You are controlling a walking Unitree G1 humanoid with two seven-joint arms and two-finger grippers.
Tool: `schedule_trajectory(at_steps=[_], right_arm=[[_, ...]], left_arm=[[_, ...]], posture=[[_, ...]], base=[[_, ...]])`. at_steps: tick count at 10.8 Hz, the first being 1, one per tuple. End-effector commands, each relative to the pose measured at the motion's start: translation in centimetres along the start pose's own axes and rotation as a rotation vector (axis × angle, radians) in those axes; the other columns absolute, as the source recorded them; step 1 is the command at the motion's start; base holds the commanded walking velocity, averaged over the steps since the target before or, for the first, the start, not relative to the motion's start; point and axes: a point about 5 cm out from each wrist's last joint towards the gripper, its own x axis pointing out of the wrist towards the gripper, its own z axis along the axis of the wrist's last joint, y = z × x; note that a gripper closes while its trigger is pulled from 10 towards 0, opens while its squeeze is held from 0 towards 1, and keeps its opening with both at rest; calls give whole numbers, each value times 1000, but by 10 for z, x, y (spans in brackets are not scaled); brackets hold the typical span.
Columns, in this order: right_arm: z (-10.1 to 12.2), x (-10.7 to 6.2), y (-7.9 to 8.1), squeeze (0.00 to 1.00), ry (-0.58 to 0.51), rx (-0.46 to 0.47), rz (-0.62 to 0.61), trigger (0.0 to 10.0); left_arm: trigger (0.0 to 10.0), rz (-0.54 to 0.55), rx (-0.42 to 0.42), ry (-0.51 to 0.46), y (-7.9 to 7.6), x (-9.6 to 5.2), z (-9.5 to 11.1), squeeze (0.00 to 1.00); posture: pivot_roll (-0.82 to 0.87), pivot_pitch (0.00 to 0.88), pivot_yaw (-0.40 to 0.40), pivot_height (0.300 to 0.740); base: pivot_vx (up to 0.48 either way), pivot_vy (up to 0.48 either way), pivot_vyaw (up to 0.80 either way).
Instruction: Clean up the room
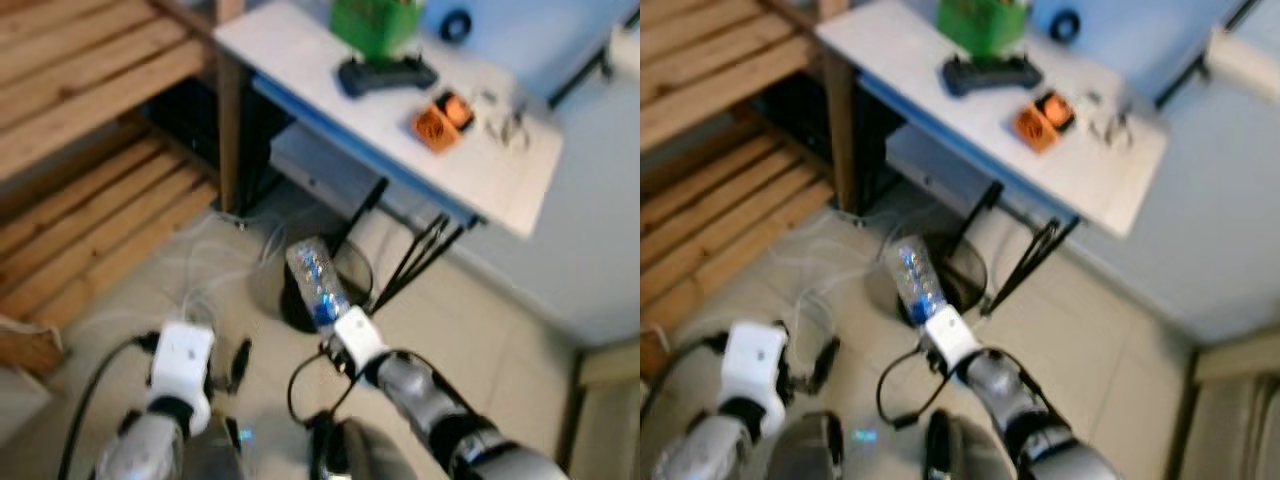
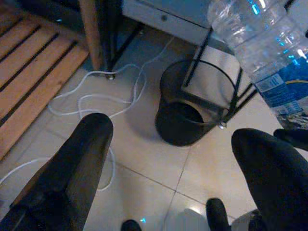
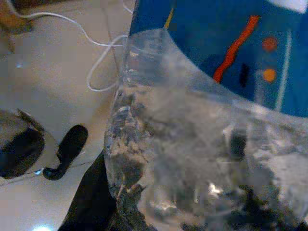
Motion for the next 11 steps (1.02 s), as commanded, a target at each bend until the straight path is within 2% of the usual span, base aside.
schedule_trajectory(at_steps=[1, 4, 5, 8, 10, 11], right_arm=[[-18, -9, -11, 0, 53, 32, -50, 10000], [-16, -9, -16, 0, 57, 41, -76, 10000], [-16, -10, -18, 0, 58, 48, -86, 10000], [-17, -10, -17, 0, 57, 41, -86, 10000], [-16, -10, -16, 0, 48, 46, -90, 10000], [-17, -9, -16, 0, 62, 41, -87, 10000]], left_arm=[[10000, -38, -12, 9, -11, 0, -3, 0], [10000, -35, -8, 10, -16, 0, -4, 0], [10000, -21, -13, 10, -14, 1, -4, 0], [10000, -21, -5, 5, -12, 4, -3, 0], [10000, -39, -5, 11, -12, 7, -2, 0], [10000, -47, -8, 12, -12, 7, -2, 0]], posture=[[186, 245, -201, 740], [185, 238, -208, 740], [183, 237, -207, 740], [180, 237, -202, 740], [180, 235, -198, 740], [180, 234, -197, 740]], base=[[0, 0, -788], [0, 0, -796], [0, 0, 0], [375, 295, 0], [431, 0, 0], [442, 0, -738]])
